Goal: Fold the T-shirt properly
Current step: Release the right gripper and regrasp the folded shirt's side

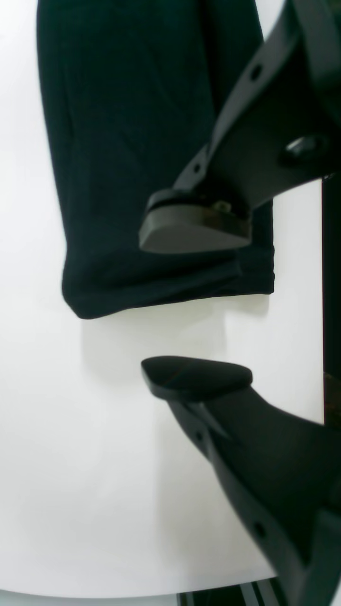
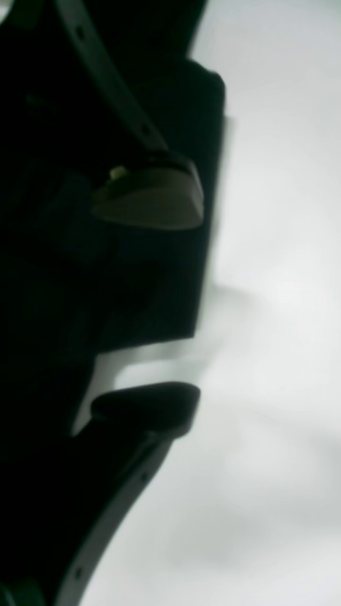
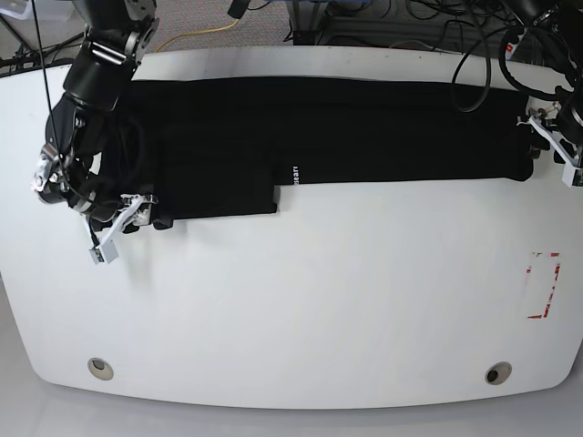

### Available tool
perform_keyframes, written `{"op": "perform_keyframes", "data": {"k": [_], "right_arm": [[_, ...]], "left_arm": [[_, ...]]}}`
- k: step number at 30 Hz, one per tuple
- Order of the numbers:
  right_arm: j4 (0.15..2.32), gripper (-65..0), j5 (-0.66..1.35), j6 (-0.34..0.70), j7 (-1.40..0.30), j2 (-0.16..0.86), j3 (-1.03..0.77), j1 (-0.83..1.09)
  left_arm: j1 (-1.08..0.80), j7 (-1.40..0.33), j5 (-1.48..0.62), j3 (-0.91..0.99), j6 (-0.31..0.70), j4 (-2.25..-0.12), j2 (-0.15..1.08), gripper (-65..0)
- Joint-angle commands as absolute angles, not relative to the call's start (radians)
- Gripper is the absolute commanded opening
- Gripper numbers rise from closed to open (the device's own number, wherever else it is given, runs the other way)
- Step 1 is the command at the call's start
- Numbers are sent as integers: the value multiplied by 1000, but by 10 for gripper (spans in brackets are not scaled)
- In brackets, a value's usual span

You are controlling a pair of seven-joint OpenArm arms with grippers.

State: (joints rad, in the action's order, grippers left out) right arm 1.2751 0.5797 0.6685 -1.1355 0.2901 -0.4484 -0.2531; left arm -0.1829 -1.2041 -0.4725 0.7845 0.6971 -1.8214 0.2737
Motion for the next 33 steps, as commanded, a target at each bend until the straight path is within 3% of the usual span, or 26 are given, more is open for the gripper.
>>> {"op": "perform_keyframes", "data": {"k": [1,8,10,13,16,18,25,33], "right_arm": [[1198,-176,599,673,-1106,328,-403,-306],[1138,-179,601,673,-1058,323,-346,-312],[1138,-206,602,673,-1058,320,-346,-312],[1138,-346,601,673,-1056,309,-351,-312],[1142,-552,601,673,-1055,309,-351,-312],[1144,-650,605,676,-1055,309,-351,-315],[1317,-650,622,680,-1063,309,-352,-252],[1547,-650,776,674,-1175,311,-435,-96]], "left_arm": [[-176,-1185,-476,791,698,-1833,292,-325],[-105,-1148,-303,746,698,-1747,249,-325],[-99,-1135,-248,730,698,-1732,240,-325],[-76,-1121,-179,727,698,-1728,197,-325],[-70,-1121,-124,722,698,-1727,186,-325],[-70,-1121,-119,720,698,-1725,185,-325],[-71,-1121,-116,720,698,-1725,185,-325],[-71,-1119,-114,719,698,-1724,186,-325]]}}
